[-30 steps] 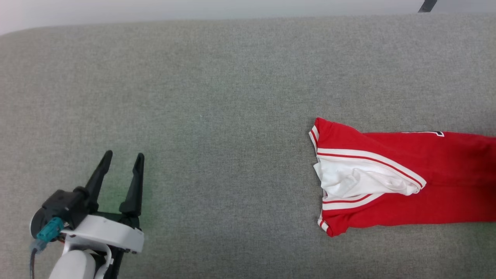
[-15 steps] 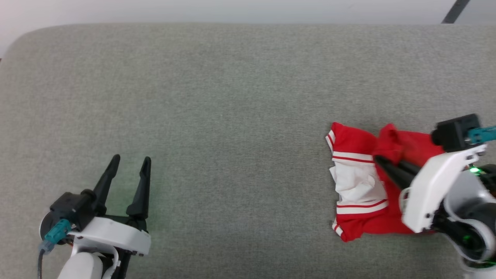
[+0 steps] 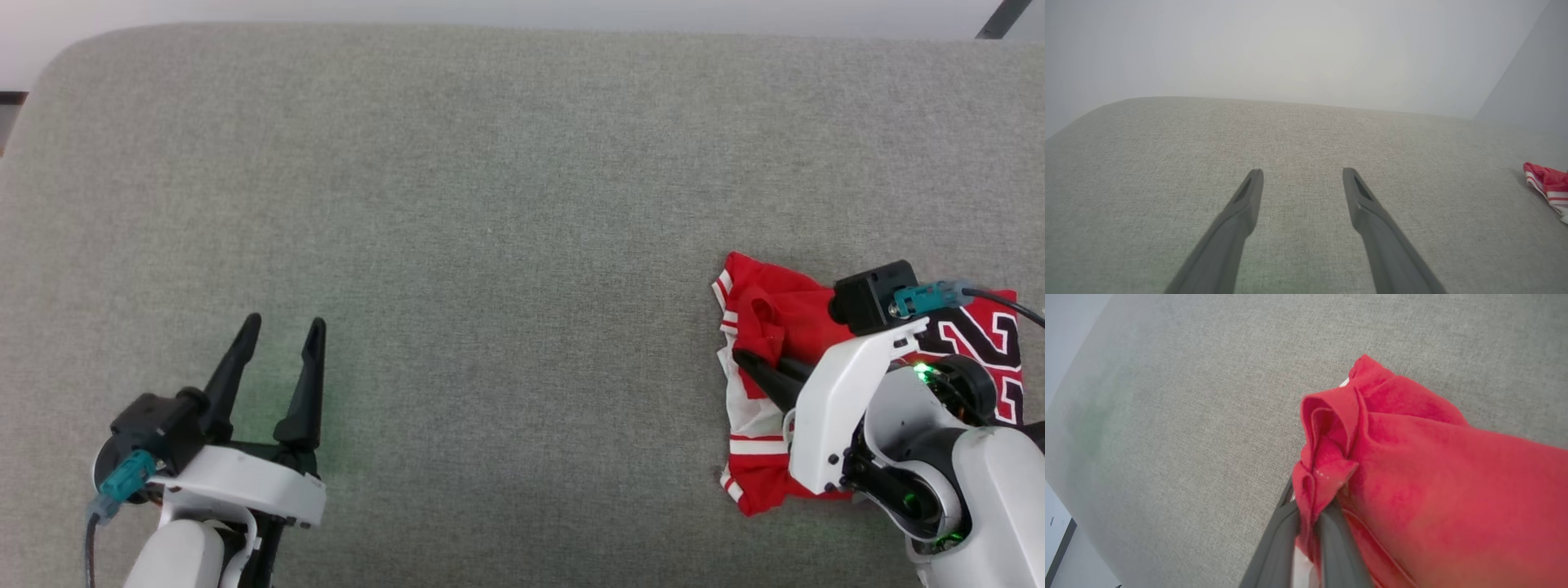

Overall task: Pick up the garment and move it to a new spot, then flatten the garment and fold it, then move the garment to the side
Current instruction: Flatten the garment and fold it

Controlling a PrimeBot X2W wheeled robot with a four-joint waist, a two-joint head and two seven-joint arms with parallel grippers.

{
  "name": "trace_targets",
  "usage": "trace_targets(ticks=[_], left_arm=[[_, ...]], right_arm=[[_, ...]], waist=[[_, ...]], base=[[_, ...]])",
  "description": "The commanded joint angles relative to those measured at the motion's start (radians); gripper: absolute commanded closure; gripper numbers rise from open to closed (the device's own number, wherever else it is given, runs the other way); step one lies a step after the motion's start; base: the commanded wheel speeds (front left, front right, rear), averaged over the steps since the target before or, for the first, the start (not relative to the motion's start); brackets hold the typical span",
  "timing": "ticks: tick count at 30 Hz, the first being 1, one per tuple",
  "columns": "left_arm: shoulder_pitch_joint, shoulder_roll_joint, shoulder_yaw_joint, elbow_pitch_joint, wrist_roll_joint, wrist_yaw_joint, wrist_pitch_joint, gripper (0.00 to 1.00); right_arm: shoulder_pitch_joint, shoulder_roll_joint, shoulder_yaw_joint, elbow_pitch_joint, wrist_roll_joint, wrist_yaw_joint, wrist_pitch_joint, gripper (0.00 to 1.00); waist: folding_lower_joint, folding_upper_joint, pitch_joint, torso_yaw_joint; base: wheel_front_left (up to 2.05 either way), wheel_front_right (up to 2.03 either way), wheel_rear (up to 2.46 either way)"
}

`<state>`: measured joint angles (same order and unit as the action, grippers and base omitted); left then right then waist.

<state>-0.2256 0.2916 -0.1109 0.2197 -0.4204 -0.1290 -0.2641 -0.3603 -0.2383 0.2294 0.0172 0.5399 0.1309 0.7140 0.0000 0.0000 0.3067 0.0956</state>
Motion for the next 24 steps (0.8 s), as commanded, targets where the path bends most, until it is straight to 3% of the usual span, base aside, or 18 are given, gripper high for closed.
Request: trace_targets(ticks=[1, 2, 3, 4, 15, 24], left_arm=[[-0.011, -0.002, 0.003, 0.003, -0.003, -0.002, 0.001, 0.00], [-0.010, -0.002, 0.004, 0.004, -0.004, -0.002, 0.001, 0.00], [-0.010, -0.003, 0.005, 0.005, -0.005, -0.002, 0.001, 0.00], [-0.008, -0.004, 0.006, 0.007, -0.005, -0.002, 0.001, 0.00], [0.026, -0.012, -0.002, 0.032, -0.004, -0.002, 0.001, 0.00], [0.050, -0.013, -0.013, 0.076, -0.017, -0.002, 0.001, 0.00]], right_arm=[[-0.010, -0.003, 0.008, 0.012, 0.005, 0.000, -0.013, 0.78], [-0.014, -0.003, 0.011, 0.020, 0.009, 0.000, -0.019, 0.60], [-0.016, -0.003, 0.014, 0.026, 0.015, 0.000, -0.022, 0.36], [-0.018, -0.004, 0.019, 0.030, 0.020, 0.000, -0.028, 0.00], [-0.001, -0.056, 0.013, -0.002, 0.075, -0.001, -0.099, 0.00], [0.059, -0.142, -0.045, 0.020, 0.120, 0.000, -0.293, 0.00]], waist=[[0.0000, 0.0000, -0.001, -0.001], [0.0000, 0.0000, -0.003, -0.002], [0.0000, 0.0000, -0.005, -0.003], [0.0000, 0.0000, -0.009, -0.006], [0.0000, 0.0000, -0.074, -0.049], [0.0000, 0.0000, -0.136, -0.095]], base=[[0.00, 0.00, 0.00], [0.00, 0.00, 0.00], [0.00, 0.00, 0.00], [0.00, 0.00, 0.00], [0.00, 0.00, 0.00], [0.00, 0.00, 0.00]])
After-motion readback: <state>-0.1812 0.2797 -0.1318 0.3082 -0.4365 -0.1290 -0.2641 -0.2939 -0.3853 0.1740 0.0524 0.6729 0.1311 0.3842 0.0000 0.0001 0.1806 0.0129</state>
